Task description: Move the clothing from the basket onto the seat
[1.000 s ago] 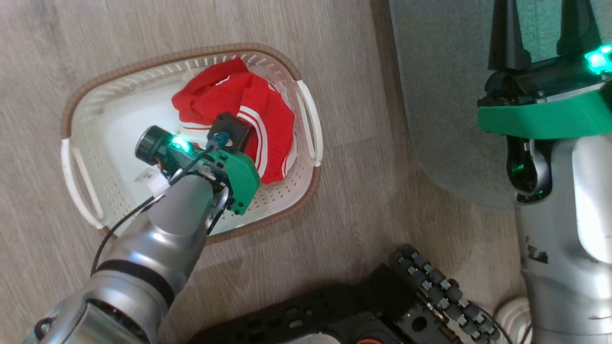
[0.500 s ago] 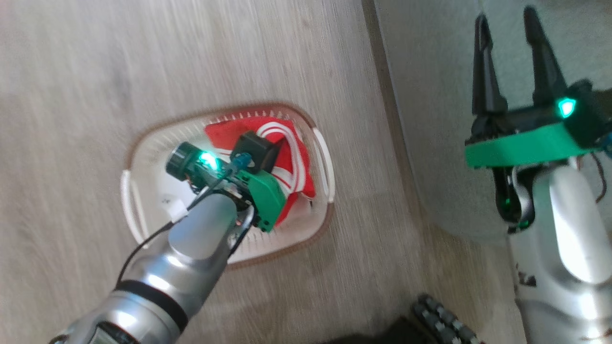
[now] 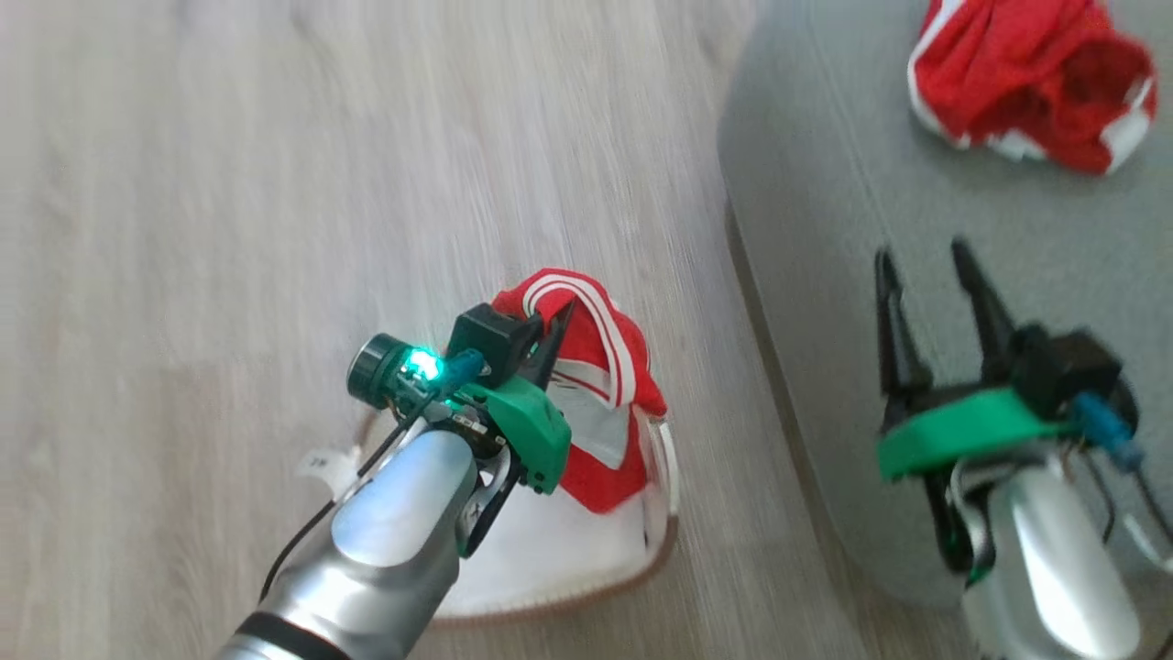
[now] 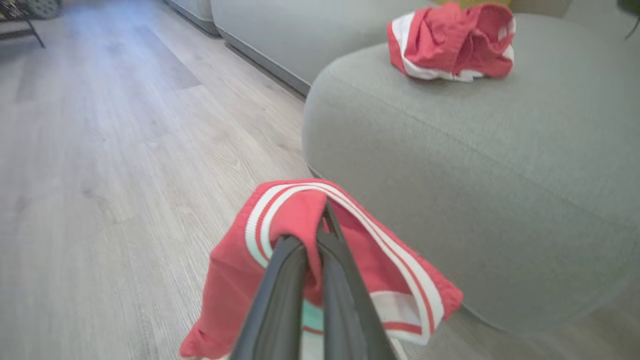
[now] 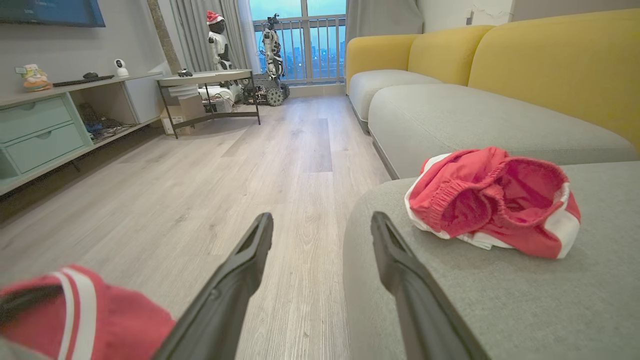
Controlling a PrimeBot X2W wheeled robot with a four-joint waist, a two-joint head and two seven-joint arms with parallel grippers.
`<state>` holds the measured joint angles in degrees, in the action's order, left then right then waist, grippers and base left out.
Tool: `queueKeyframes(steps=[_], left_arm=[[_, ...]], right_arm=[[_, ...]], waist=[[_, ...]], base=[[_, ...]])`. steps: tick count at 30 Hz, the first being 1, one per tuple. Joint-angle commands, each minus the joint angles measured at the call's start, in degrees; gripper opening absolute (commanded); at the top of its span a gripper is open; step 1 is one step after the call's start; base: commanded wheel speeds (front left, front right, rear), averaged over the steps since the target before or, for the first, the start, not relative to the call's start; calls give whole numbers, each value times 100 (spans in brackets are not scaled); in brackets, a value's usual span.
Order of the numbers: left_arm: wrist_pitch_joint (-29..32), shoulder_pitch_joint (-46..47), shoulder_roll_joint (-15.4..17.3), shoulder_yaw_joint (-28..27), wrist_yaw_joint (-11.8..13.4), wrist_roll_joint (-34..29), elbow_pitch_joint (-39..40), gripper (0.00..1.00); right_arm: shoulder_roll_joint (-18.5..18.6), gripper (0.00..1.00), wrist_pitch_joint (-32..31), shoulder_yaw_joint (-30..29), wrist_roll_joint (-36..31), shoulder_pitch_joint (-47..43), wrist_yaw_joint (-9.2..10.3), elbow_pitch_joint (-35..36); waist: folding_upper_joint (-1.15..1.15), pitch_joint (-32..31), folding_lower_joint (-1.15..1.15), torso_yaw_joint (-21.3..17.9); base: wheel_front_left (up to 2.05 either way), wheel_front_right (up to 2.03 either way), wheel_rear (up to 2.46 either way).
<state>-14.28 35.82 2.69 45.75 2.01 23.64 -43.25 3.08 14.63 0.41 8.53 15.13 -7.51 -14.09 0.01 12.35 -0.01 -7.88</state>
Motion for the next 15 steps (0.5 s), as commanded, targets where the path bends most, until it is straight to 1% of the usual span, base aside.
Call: queueKeyframes(steps=[1, 5, 15], left_arm=[[-72, 122, 19, -278, -8, 2, 276, 0], [-72, 147, 62, -413, -83, -57, 417, 0], [-72, 645, 174, -593, -202, -153, 453, 0]], right_arm=[[-20, 100, 37, 163, -25, -132, 2, 71], [-20, 100, 37, 282, -14, -367, 2, -50], [-20, 100, 37, 526, 57, -554, 2, -177]], waist=[[-1, -823, 1, 253], [-1, -1205, 1, 252], [-1, -1665, 1, 226]], base=[[0, 0, 0], [0, 0, 0], [0, 0, 0]])
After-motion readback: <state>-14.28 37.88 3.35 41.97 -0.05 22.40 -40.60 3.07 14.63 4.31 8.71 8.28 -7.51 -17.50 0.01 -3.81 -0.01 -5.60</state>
